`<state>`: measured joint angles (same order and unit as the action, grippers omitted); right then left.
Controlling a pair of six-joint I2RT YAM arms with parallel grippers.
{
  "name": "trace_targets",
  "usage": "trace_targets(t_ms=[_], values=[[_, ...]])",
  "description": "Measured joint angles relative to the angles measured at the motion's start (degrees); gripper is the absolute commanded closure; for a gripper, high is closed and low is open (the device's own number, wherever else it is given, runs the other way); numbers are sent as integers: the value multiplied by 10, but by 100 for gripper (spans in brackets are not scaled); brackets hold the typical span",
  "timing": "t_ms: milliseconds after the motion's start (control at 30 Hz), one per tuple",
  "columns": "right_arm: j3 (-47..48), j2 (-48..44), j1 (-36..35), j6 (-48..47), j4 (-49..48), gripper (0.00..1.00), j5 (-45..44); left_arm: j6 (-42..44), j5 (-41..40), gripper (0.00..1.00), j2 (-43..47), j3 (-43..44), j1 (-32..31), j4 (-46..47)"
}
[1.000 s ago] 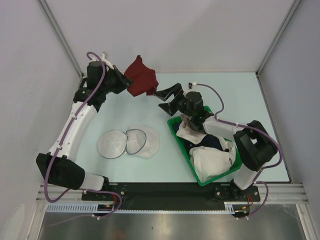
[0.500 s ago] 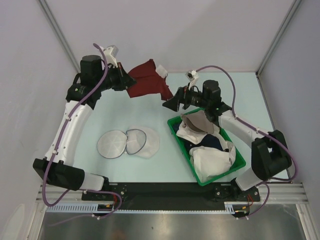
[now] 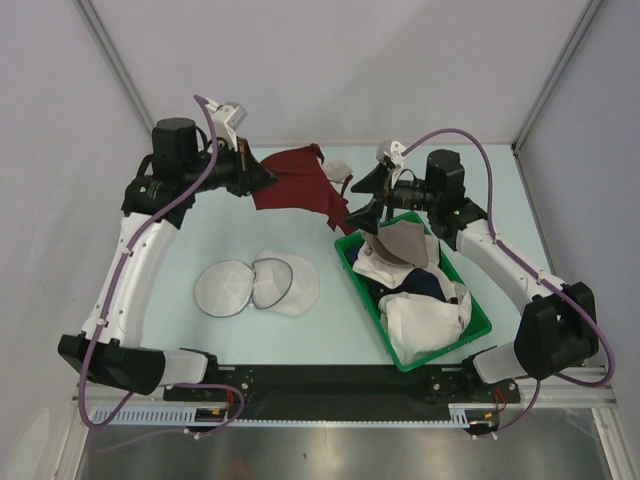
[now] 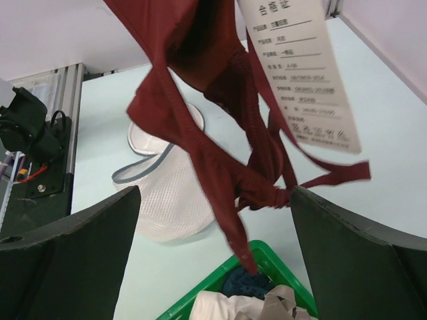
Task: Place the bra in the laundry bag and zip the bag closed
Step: Adjust the bra at the center of the board.
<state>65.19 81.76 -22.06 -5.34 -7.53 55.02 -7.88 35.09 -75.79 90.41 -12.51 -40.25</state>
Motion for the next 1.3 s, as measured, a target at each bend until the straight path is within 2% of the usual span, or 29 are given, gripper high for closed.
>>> trace_targets(t_ms=[500,567,667,700,733,800,967,1133,1300], values=[[-7,61,-42,-24,-28,0,-19,6,93,100,26,-7,0,3],[-7,70,-44,-22,-36,4,-25,8,99,100,28,-7,0,3],[-7,81,-48,-2,-55,18,-31,9,103,100,28,-8,0,3],[-9,83,-49,7,-64,31,-31,9,103,100,28,-8,0,3],[-12,85,-48,21,-79,52,-31,9,103,100,28,-8,0,3],[-21,87,-48,42,-105,53,-30,9,102,100,28,-9,0,3],[-52,90,-48,103,-140,84,-29,6,76,100,22,-9,0,11],[-64,90,-48,147,-131,99,-31,-4,30,100,-15,-9,0,28],[-61,90,-51,189,-96,100,-32,-15,-20,100,-86,-9,0,52]])
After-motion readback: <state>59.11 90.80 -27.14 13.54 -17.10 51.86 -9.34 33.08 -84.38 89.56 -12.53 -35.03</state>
